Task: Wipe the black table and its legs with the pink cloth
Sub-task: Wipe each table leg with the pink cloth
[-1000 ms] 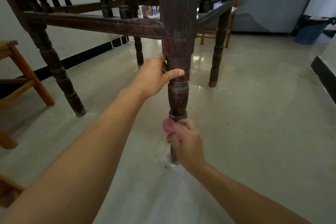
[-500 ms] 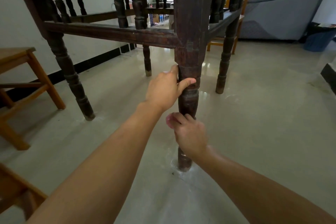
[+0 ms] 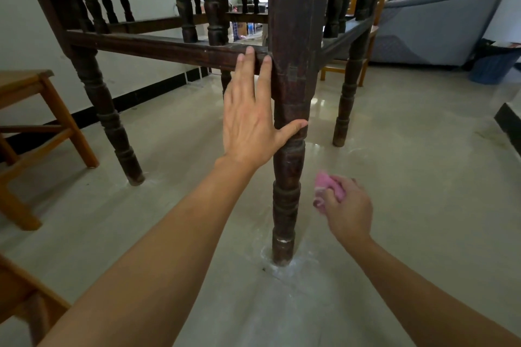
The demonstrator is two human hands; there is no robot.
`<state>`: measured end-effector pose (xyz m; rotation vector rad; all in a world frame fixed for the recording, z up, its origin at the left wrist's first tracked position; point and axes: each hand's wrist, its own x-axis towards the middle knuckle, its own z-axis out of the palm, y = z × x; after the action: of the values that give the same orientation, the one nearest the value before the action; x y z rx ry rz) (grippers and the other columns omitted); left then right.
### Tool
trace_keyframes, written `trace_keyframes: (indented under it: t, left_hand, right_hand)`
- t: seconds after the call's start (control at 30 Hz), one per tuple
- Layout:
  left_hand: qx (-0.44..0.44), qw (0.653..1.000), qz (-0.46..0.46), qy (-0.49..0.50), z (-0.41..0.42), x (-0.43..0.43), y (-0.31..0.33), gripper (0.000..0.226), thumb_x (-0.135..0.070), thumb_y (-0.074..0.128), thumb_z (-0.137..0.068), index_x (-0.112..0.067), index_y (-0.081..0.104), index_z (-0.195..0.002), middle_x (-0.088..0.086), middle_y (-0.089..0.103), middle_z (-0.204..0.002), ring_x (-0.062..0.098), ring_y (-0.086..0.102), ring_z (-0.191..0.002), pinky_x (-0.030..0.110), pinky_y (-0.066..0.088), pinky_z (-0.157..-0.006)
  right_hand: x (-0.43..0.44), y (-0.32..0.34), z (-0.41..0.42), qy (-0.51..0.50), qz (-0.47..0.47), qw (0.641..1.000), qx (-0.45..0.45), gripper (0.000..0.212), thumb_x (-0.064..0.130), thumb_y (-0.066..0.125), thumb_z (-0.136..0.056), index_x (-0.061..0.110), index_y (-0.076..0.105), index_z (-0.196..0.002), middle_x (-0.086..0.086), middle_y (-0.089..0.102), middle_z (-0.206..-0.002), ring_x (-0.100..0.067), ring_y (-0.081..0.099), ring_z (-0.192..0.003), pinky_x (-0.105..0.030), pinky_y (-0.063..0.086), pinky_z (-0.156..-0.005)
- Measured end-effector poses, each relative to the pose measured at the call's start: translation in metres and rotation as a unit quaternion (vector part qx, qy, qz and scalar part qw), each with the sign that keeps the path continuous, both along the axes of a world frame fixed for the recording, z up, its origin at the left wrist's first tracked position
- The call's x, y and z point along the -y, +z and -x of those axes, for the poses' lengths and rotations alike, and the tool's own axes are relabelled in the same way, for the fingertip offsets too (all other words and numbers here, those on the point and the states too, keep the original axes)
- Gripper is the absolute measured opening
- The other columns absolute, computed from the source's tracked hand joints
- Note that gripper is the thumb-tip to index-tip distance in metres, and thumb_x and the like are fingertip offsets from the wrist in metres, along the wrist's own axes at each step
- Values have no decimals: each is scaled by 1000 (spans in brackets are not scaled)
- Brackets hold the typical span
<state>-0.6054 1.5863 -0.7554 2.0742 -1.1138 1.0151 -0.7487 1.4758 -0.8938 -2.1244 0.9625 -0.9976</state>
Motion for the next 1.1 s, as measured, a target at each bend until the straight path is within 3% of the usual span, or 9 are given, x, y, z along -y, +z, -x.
trace_keyframes:
  t: [0.07,0.27,0.43,0.5,0.57,0.7,0.83,0.93,1.1]
  left_hand:
    - [-4,1000,-15,-3,1,2,0,111,-73,56,-76,-6,11,-152,21,5,-159,33,3,-147,42,9,-118]
    - [-2,1000,-21,3,-1,4,-1,108,-75,50,-80,-6,9,-152,21,3,-159,33,0,-147,43,7,-120]
    - [-1,1000,-16,-9,-3,7,-5,107,-75,46,-83,-2,10,-152,24,3,-158,36,0,-147,50,12,-119]
    - [0,1000,-6,-15,-3,9,-7,105,-73,46,-84,-1,10,-151,26,4,-157,37,0,-147,52,13,-118]
    - [1,1000,10,-17,-3,13,-8,103,-71,47,-86,2,12,-150,29,5,-156,39,2,-146,53,14,-117]
    - [10,999,43,-22,0,20,-11,98,-65,49,-88,7,17,-147,33,11,-153,43,7,-144,54,15,-116]
    - [12,999,35,-24,-1,19,-15,98,-67,46,-90,6,16,-148,32,10,-154,43,7,-145,54,14,-117]
    - [12,999,29,-26,-1,17,-18,96,-66,44,-91,5,16,-148,32,10,-154,42,7,-145,53,14,-117]
    - [32,998,51,-32,-5,23,-24,93,-61,48,-92,10,21,-145,37,15,-150,47,11,-142,54,16,-116]
  right_hand:
    - [-25,-5,-9,66,-15,998,10,28,19,57,-95,17,60,-123,3,55,-108,-5,59,-76,-22,54,-69]
    - [-87,-46,-12,278,163,944,-69,22,14,68,-84,18,67,-106,0,58,-110,-15,61,-81,-25,54,-73]
    - [-9,-29,6,88,5,996,13,16,9,60,-93,8,70,-105,2,57,-92,-3,54,-71,-15,46,-64]
    - [16,-27,14,-39,-40,998,-10,21,12,60,-92,5,67,-110,-4,57,-97,-12,52,-79,-21,39,-70]
    - [10,-30,8,-57,-44,997,-14,23,13,62,-91,8,64,-113,-2,53,-103,-17,53,-86,-22,39,-75]
    - [-51,-50,-9,138,-9,990,-4,19,10,62,-89,22,63,-104,10,53,-104,-7,59,-77,-22,54,-69]
    - [-82,-60,-8,245,60,966,-53,19,11,64,-89,17,68,-107,8,52,-108,-2,52,-72,0,38,-64]
    - [-49,-61,-7,164,-6,986,-29,20,6,59,-89,17,67,-104,6,55,-100,-13,59,-73,-18,52,-65]
    - [24,-51,8,-76,-88,993,-32,19,11,61,-89,9,64,-108,-9,57,-103,-21,54,-88,-32,45,-80]
